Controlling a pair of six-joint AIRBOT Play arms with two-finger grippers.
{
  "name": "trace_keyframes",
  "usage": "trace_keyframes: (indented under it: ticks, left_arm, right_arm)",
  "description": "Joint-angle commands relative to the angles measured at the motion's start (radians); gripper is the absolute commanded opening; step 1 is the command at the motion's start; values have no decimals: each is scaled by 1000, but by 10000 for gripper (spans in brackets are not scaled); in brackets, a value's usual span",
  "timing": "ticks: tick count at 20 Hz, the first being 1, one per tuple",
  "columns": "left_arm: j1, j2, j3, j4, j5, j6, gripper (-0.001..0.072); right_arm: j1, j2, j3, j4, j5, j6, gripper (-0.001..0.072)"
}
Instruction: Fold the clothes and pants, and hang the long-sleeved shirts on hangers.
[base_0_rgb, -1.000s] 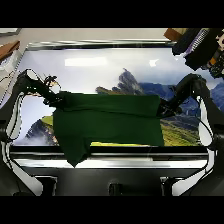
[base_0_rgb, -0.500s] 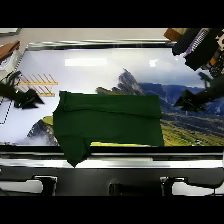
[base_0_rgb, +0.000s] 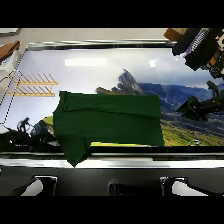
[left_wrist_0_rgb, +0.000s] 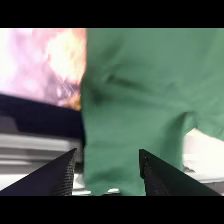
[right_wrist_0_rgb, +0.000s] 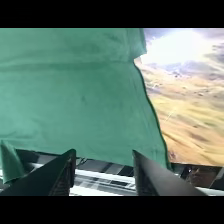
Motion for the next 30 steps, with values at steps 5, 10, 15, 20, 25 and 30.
trace_keyframes:
  ticks: [5,10,15,20,25,30]
  left_arm:
    - [-42,38,-192,-56,112,30,460]
    - [-146,35,-200,-124,220,19,460]
    - [-188,30,-200,-125,245,10,82]
    - [-188,30,-200,-125,237,11,20]
    - [-188,30,-200,-125,235,11,20]
    - [-188,30,-200,-125,233,10,20]
  right_arm:
    - [-3,68,-9,14,-18,7,417]
    - [-3,93,-9,14,-17,7,416]
    - [-3,95,-9,14,-19,6,415]
    - [-3,77,-92,-29,-13,2,416]
    - [-3,25,-349,-37,27,-64,542]
    - [-3,25,-480,-133,112,-92,539]
